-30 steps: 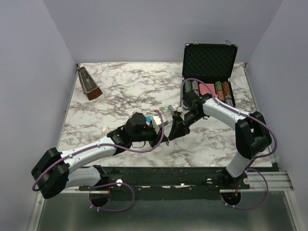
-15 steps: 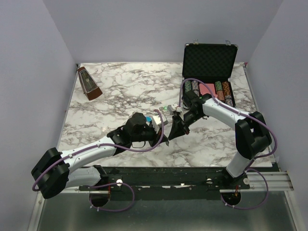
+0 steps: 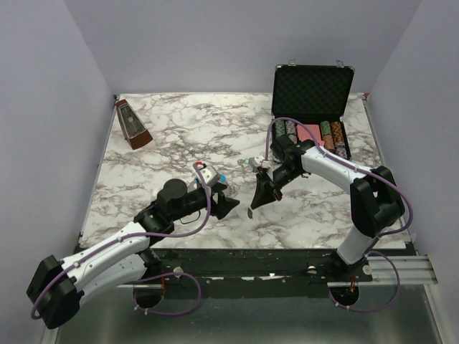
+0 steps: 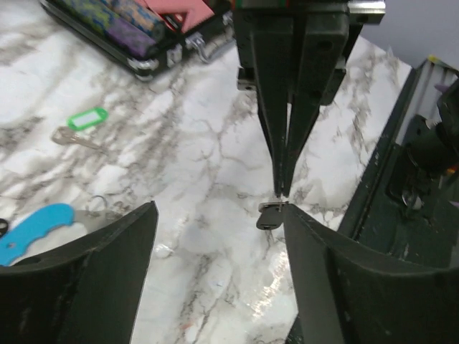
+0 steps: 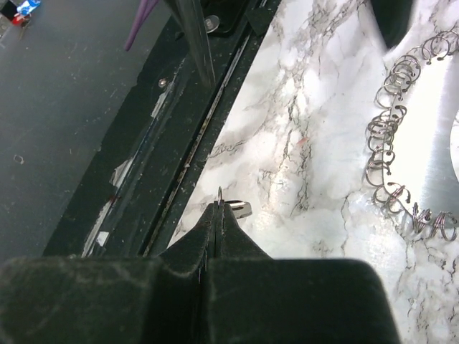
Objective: Put the keys on the keyring
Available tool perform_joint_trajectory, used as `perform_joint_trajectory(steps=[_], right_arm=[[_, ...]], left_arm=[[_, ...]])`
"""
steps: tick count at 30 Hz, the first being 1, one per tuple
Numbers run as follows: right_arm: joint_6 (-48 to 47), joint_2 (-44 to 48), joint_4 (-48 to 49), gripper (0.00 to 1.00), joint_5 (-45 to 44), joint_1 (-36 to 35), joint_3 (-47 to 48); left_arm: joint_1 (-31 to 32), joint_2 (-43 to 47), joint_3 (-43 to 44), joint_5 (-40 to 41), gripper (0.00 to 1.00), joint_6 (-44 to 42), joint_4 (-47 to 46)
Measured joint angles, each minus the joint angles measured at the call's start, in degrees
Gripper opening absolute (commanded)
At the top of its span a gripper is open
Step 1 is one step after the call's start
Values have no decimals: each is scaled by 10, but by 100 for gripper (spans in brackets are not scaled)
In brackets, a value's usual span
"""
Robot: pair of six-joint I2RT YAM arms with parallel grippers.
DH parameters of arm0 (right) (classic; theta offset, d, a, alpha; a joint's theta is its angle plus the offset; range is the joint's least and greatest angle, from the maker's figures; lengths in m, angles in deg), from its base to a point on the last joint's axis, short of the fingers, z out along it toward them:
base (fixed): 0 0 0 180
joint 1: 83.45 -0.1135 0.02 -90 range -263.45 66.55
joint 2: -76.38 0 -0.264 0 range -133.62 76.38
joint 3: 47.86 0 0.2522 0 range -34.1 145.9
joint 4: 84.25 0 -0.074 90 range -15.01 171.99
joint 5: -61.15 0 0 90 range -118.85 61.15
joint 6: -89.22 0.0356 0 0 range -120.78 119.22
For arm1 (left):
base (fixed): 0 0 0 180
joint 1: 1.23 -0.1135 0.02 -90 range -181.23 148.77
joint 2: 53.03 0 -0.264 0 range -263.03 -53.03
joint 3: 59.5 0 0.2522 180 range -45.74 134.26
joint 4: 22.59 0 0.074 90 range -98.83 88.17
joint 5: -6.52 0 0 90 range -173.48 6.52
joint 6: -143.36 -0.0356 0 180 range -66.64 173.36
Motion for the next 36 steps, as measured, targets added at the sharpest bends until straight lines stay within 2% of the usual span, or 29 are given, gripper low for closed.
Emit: perform_joint_trajectory(steps=[4, 8, 15, 21, 26, 30, 36], right_arm=[[-28, 0, -14, 1, 0, 1, 0], [-45, 1, -26, 1, 0, 11, 0], [-13, 56, -13, 1, -43, 96, -19], [32, 145, 6, 1, -143, 196, -71], [53, 178, 10, 1, -267, 261, -106], [77, 169, 27, 1, -361, 270, -124], [134, 89, 78, 1, -414, 269, -124]], left_arm=[[-28, 84, -32, 31, 93, 14, -5], [-44, 123, -34, 51, 97, 19, 11], [-49, 165, 22, 83, 99, -14, 127], [-50, 189, 95, 102, 99, -72, 224], [-50, 202, 102, 122, 99, -127, 263], [-50, 205, 82, 130, 99, -150, 271], [-50, 211, 77, 130, 99, -164, 287]])
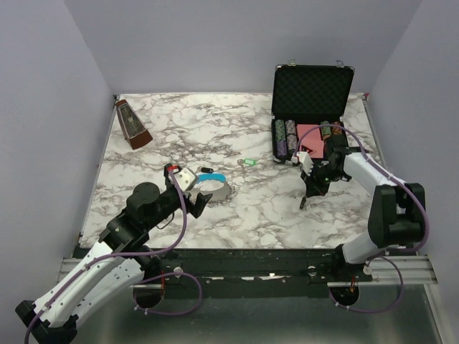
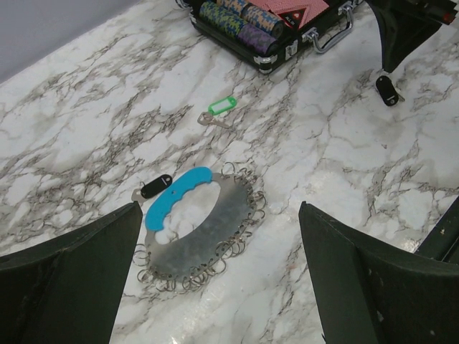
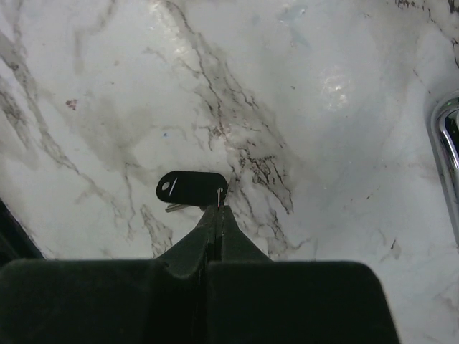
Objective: Put the keys on the keyring
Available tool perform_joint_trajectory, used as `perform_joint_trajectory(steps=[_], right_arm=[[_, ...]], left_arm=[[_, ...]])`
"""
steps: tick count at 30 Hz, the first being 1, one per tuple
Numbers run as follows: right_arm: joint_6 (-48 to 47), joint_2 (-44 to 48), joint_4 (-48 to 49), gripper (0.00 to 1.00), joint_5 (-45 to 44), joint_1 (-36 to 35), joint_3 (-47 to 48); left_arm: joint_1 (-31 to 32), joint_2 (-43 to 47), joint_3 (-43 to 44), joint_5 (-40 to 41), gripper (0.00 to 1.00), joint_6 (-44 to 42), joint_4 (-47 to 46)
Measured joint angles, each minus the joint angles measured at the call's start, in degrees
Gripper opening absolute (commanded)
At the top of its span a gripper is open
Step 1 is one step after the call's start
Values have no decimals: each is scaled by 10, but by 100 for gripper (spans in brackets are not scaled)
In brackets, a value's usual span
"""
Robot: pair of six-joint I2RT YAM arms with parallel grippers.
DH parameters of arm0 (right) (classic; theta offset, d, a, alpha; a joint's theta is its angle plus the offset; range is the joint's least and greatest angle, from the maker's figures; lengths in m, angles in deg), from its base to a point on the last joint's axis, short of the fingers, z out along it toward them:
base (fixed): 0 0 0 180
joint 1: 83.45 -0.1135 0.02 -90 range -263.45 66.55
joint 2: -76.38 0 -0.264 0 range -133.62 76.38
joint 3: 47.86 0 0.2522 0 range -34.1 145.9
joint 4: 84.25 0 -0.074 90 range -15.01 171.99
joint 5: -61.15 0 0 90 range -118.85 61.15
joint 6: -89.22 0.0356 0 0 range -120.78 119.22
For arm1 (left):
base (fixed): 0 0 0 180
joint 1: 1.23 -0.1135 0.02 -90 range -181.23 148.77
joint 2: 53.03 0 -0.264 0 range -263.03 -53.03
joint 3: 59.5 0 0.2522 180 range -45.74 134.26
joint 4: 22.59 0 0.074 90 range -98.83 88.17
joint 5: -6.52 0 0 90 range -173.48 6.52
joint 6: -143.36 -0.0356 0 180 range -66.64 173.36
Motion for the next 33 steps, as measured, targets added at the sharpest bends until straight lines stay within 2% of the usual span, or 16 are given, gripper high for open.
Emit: perform_joint_trajectory(steps=[6, 22, 33], right_arm=[[44, -46, 48, 1, -20, -19, 5], [115, -71, 101, 1, 12, -41, 36], [88, 28, 55, 1, 22, -24, 52]], left_arm=[[0, 19, 0, 0, 99, -4, 0], [0, 20, -1, 0, 99, -13, 0], [0, 19, -4, 0, 99, -14, 1]])
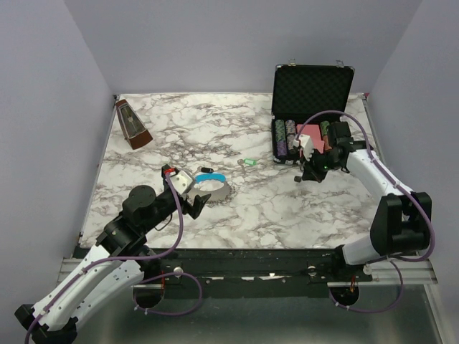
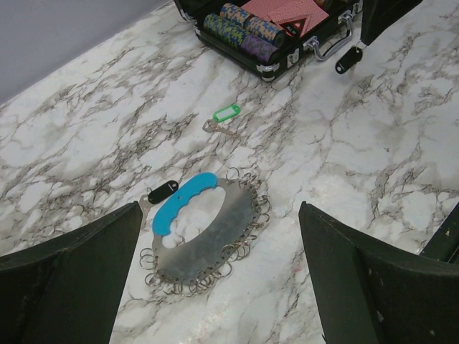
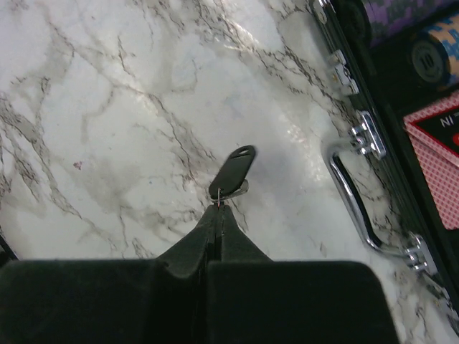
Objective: Put the keys on the keyring
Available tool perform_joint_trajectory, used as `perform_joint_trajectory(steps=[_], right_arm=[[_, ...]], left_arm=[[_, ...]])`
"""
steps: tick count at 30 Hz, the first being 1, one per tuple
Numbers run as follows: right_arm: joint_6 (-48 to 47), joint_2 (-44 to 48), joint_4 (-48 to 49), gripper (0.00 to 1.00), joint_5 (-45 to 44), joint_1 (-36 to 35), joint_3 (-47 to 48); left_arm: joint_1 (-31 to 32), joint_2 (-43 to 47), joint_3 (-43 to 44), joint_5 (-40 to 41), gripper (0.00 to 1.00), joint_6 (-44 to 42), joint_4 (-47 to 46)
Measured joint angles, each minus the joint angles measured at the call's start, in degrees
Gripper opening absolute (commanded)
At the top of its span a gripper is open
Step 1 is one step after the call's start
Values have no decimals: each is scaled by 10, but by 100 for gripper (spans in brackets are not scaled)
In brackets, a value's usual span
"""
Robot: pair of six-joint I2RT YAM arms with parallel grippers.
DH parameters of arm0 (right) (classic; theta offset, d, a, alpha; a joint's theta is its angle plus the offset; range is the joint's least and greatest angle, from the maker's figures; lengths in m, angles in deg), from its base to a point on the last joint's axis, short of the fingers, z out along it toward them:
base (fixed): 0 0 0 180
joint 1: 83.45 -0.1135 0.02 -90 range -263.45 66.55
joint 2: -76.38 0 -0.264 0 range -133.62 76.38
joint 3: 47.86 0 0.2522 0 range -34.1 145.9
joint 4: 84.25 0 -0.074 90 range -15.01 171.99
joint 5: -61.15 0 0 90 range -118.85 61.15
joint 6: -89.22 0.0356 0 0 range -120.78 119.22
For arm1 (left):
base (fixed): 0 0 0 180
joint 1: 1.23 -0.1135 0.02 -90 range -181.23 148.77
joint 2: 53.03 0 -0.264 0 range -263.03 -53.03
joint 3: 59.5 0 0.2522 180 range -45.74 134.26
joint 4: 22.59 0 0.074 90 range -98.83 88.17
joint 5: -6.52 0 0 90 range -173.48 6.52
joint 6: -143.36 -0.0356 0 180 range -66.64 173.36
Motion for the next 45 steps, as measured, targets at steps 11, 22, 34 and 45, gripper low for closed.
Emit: perform_joint_trajectory(steps=[11, 22, 34, 45], right_arm=[[-59, 36, -76, 1, -67, 61, 0], [-82, -28, -116, 1, -103, 71, 2], [-65, -90, -113, 1, -66, 32, 44], [-33, -122, -74, 1, -61, -16, 49]], left_arm=[[-1, 0, 0, 0, 99, 0, 0], [-1, 0, 0, -2, 99, 0, 0], [-1, 2, 0, -2, 99, 0, 0], [-3, 2, 0, -2, 99, 0, 0]])
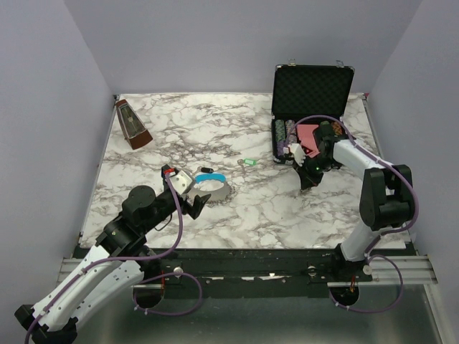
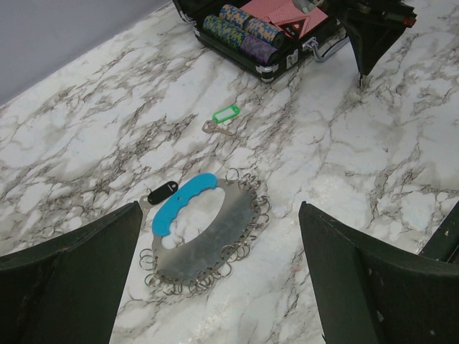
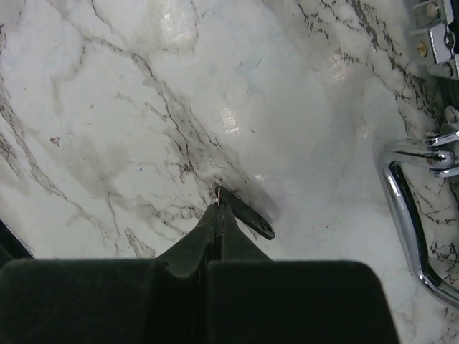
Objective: Put the keys on the keyring
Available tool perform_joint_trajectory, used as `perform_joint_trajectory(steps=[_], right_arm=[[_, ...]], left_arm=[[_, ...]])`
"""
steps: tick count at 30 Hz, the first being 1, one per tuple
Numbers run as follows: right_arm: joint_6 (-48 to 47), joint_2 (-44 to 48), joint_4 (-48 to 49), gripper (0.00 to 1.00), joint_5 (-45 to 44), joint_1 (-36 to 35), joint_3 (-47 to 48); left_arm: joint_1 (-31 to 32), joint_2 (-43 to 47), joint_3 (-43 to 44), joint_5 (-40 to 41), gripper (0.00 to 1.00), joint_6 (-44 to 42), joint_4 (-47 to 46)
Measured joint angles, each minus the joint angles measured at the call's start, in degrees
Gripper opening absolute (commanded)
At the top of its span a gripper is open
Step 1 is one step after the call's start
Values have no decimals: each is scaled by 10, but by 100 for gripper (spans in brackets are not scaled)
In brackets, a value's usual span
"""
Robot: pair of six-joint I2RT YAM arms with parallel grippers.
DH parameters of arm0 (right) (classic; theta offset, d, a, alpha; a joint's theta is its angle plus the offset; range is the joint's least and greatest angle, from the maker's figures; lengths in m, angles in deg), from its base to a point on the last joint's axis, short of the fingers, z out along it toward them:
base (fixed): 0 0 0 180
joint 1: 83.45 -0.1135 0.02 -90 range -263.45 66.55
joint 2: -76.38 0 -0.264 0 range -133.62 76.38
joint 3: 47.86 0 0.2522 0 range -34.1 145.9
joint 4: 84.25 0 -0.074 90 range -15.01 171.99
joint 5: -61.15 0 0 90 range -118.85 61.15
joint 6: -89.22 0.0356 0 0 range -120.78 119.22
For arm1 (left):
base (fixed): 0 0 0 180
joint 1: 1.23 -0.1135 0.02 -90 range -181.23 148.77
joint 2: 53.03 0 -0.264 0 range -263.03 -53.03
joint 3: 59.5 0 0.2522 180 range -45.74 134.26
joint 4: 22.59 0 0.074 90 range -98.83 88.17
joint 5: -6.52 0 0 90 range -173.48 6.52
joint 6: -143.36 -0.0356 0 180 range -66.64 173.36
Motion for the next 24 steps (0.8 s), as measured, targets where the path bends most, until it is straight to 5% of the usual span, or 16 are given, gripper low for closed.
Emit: perform_joint_trajectory(steps=[24], right_arm=[[45, -49, 92, 1, 0, -47, 30]], left_arm=[[-5, -2, -2, 0, 99, 0, 0]])
